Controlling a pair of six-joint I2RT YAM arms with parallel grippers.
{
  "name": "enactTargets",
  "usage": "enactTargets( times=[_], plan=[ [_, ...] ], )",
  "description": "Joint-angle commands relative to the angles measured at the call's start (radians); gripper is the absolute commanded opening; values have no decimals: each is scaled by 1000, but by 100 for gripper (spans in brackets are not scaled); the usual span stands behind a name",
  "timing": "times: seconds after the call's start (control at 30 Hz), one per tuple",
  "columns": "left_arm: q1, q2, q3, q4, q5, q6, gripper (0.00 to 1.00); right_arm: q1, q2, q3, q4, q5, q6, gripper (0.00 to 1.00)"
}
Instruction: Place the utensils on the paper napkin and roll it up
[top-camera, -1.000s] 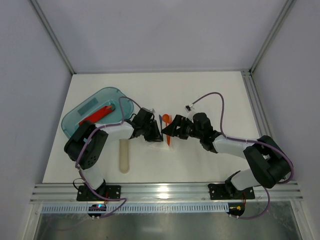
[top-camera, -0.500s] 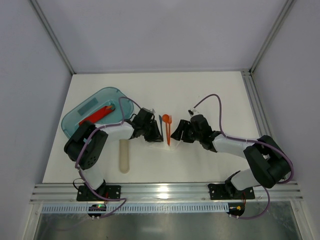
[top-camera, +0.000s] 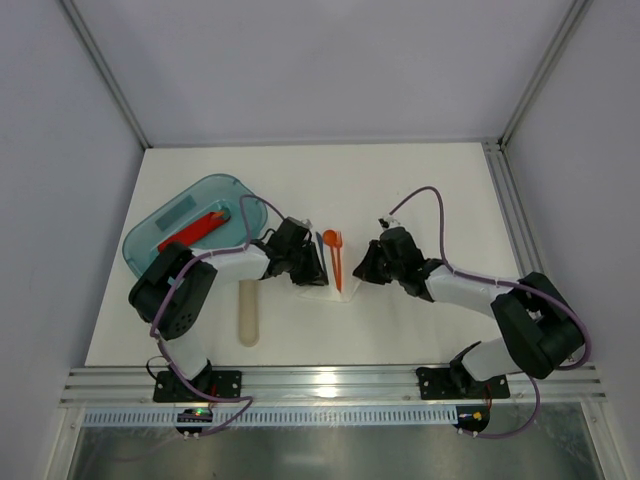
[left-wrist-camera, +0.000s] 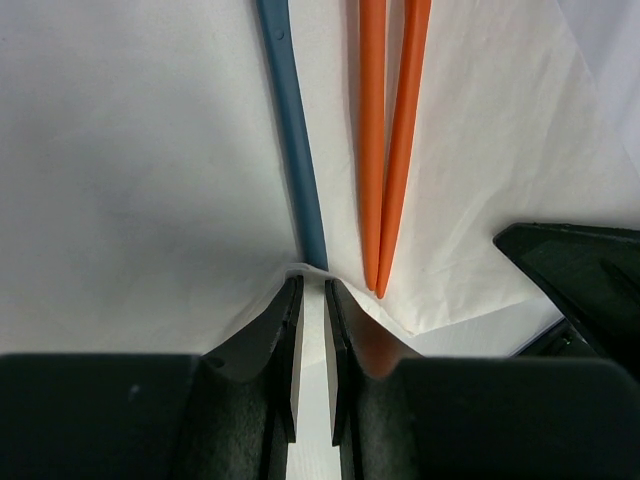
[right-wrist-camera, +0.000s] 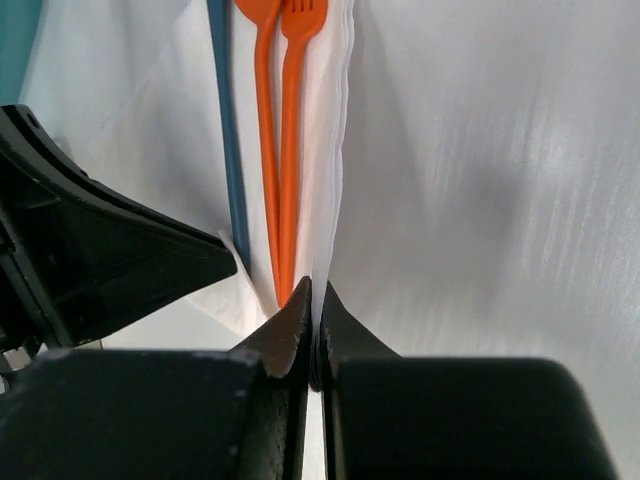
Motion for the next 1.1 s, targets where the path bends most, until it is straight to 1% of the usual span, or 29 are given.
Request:
enactTargets(
  times=[0.0, 0.23, 0.5, 0.73, 1.07],
  plan=[
    [-6, 4, 17, 3, -25, -11, 18, 3, -51, 46, 15, -24, 23, 4],
    [-6, 4, 18, 9, -27, -9, 18, 3, -19, 81, 60, -84, 99, 4],
    [-6, 3, 21, 2, -38, -4, 18, 16, 35, 84, 152, -130, 193, 4],
    [-6, 1, 18, 3, -42, -7, 18, 39, 81, 110, 160, -130, 188, 6],
    [-6, -5, 18, -8, -51, -15, 19, 57, 153, 166, 152, -135, 181, 6]
  ],
)
